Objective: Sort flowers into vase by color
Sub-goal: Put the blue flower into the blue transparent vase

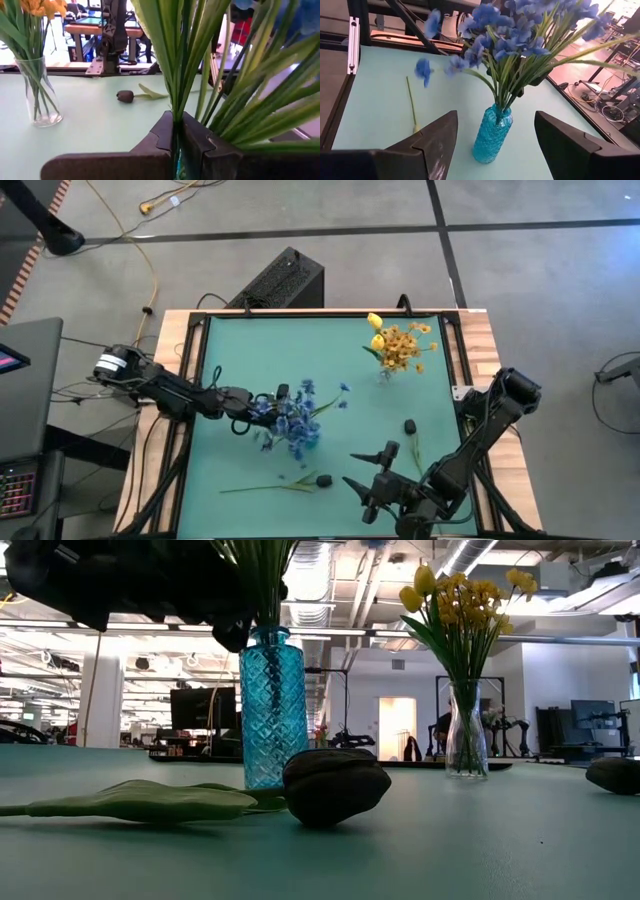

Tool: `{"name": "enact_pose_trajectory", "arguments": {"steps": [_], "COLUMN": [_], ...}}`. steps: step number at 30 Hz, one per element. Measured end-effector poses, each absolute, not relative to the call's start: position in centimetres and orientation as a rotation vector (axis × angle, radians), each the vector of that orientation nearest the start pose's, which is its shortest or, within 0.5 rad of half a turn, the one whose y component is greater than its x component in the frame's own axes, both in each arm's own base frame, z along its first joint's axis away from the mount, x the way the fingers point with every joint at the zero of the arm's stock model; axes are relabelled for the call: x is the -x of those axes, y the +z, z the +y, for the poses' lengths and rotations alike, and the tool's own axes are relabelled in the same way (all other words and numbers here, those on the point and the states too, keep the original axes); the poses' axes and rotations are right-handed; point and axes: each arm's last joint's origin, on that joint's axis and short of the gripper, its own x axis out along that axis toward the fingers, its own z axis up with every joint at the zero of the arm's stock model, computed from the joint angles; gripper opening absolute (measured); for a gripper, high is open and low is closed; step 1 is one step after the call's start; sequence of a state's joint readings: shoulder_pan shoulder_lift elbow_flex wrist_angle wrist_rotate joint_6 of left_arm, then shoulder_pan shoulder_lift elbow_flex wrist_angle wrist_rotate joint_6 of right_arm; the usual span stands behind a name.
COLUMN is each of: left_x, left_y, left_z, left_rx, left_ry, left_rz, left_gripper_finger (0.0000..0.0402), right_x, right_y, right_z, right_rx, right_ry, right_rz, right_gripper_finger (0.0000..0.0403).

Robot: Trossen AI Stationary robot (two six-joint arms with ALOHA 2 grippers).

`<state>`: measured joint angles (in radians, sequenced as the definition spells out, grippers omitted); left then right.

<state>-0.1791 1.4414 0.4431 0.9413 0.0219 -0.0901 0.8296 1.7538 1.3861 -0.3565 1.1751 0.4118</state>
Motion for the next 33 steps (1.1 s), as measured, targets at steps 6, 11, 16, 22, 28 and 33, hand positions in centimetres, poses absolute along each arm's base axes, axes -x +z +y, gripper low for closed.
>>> {"name": "enact_pose_trajectory", "arguments": {"steps": [6,11,16,22,28,33], "left_x": [-26.1,-26.4,-27.1,-27.4,-27.4,-27.4], "left_y": [18.4,18.5,19.2,19.6,19.2,19.1], "left_z": [-4.8,-4.8,-4.9,-5.0,-4.7,-4.2], "left_rx": [0.092,0.092,0.078,0.069,0.052,0.092], "left_ry": [-0.186,-0.177,-0.187,-0.188,-0.201,-0.279], "left_rz": [0.087,0.117,0.136,0.127,0.171,0.188], "left_gripper_finger": [0.0000,0.0000,0.0000,0.0017,0.0073,0.0132], "right_x": [-27.6,-27.6,-27.6,-27.6,-27.6,-27.6], "right_y": [27.9,27.9,27.9,27.9,27.8,27.8], "right_z": [25.8,25.8,25.8,25.8,25.8,25.9], "right_rx": [0.209,0.210,0.209,0.203,0.202,0.201], "right_ry": [-0.405,-0.405,-0.405,-0.404,-0.399,-0.384], "right_rz": [0.312,0.313,0.312,0.313,0.316,0.326], "right_gripper_finger": [0.0291,0.0291,0.0291,0.0291,0.0291,0.0291]}}
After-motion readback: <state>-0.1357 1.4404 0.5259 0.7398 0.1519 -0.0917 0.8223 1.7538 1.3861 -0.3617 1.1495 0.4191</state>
